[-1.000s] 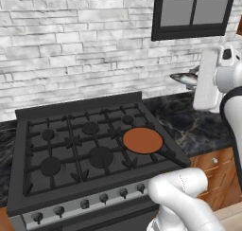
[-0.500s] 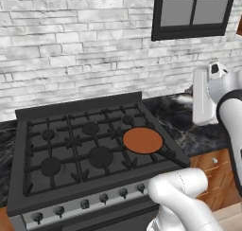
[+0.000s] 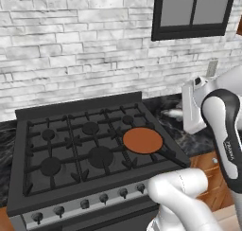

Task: Retrieve the fish from the fridge and place it on the saucepan with marinade on the stove.

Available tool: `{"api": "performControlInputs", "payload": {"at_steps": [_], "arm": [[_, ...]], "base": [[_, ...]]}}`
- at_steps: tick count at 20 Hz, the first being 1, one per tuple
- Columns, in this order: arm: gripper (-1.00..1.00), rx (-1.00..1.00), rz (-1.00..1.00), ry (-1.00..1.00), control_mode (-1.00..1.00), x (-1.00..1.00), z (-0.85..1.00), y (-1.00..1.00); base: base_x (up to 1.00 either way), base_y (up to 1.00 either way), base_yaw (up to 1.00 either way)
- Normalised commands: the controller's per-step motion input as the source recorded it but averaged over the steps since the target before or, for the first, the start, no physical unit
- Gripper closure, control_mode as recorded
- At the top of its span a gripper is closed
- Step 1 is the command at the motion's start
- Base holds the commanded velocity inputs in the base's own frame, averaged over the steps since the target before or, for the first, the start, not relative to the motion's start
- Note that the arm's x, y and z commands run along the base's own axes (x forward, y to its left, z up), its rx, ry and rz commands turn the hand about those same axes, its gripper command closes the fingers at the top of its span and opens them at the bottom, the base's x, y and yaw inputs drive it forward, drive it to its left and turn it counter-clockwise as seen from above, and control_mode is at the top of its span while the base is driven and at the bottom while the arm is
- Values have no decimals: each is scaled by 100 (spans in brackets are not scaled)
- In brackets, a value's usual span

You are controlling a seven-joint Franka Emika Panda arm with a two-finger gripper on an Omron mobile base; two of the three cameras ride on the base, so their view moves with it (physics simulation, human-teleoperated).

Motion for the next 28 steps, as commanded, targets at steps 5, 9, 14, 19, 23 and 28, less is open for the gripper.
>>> {"api": "performControlInputs", "payload": {"at_steps": [5, 9, 14, 19, 23, 28], "arm": [[100, 0, -3, 28, -100, 14, -37, 1], [100, 0, -3, 20, -100, 16, -34, 4], [100, 0, 0, 5, -100, 16, -41, 0], [100, 0, 0, 1, -100, 20, -31, 0], [100, 0, 0, 4, -100, 31, -33, 3], [100, 0, 0, 5, -100, 41, -40, 5]], "base": [[0, 0, 0], [0, 0, 0], [0, 0, 0], [0, 0, 0], [0, 0, 0], [0, 0, 0]]}}
